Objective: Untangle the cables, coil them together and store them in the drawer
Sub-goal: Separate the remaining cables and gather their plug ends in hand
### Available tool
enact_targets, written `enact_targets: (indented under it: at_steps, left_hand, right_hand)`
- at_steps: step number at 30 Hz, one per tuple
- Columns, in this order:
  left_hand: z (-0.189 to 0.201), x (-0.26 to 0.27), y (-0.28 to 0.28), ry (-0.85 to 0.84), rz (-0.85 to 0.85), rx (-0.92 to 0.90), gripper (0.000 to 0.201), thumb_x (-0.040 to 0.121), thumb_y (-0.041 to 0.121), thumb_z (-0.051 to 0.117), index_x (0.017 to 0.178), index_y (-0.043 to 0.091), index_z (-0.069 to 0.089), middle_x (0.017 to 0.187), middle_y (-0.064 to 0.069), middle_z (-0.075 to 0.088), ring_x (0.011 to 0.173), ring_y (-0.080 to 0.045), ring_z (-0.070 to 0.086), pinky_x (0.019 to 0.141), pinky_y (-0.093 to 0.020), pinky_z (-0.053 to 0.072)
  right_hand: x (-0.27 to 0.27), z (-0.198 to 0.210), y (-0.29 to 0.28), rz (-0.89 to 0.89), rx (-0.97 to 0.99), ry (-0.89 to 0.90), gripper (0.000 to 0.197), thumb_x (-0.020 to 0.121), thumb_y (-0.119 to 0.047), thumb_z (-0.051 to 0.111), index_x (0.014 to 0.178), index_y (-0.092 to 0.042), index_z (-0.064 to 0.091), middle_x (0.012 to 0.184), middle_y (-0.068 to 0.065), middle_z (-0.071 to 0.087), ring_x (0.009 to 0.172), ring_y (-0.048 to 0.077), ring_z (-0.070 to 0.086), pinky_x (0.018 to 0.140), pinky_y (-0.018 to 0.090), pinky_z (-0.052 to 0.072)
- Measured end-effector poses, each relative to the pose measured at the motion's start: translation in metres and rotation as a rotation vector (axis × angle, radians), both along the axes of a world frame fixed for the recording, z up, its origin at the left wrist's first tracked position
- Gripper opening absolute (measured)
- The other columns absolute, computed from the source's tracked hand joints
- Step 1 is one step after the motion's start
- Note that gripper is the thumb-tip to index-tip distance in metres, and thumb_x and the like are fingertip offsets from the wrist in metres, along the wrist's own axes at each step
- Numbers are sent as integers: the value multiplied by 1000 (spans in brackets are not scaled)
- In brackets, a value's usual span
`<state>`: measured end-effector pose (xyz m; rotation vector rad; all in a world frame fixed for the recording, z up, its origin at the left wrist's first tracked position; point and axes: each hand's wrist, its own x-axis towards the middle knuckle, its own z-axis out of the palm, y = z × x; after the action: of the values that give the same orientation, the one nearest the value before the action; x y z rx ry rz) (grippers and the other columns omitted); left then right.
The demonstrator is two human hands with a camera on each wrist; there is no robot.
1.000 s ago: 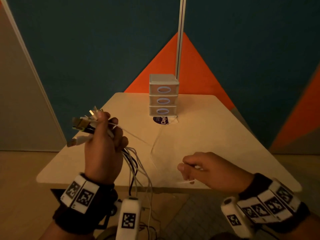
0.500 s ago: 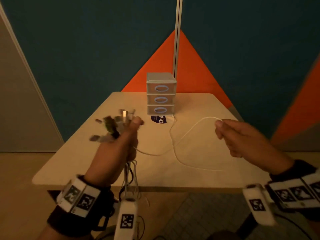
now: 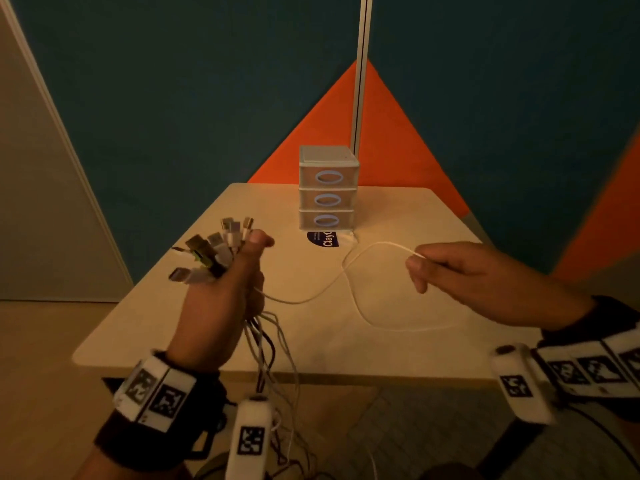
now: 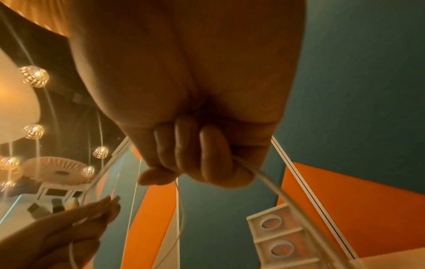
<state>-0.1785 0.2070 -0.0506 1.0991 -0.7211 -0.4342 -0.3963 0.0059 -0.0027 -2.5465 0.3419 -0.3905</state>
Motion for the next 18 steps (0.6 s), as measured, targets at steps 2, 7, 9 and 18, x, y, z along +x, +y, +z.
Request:
enact_targets:
  at_steps: [2, 7, 9, 18]
  left_hand:
    - [1, -4, 2, -184, 9, 75, 27, 88, 46, 67, 109, 30, 71, 60, 6, 33, 53, -14, 27, 50, -30, 23]
    - [1, -48, -17, -537, -183, 212, 20, 97, 27, 57, 94, 43, 69, 55, 22, 54, 53, 10, 49, 57, -7, 39]
    - [-3, -50, -20, -486, -201, 239, 27, 95, 38, 56, 69, 36, 65, 53, 14, 47, 47, 3, 42, 53, -14, 36]
    - [-7, 22, -3, 115, 41, -63, 27, 100, 41, 57, 78, 25, 53, 56, 10, 28, 45, -6, 21, 39, -21, 17]
  right_hand:
    - [2, -2, 5, 55, 5, 59, 38, 100, -51, 42, 82, -26, 65, 75, -7, 63, 71, 9, 60, 68, 31, 48]
    - [25, -2, 37, 238, -55, 92, 31, 105, -44, 44, 85, -30, 64, 85, -8, 66, 83, 12, 64, 78, 33, 51]
    - [27, 2, 38, 245, -75, 66, 29, 106, -36, 46, 84, -29, 64, 78, -18, 63, 77, 4, 62, 71, 19, 44]
    - [-12, -11, -31, -36, 43, -2, 37, 96, -48, 45, 79, -22, 65, 61, -12, 53, 59, 2, 49, 60, 15, 38]
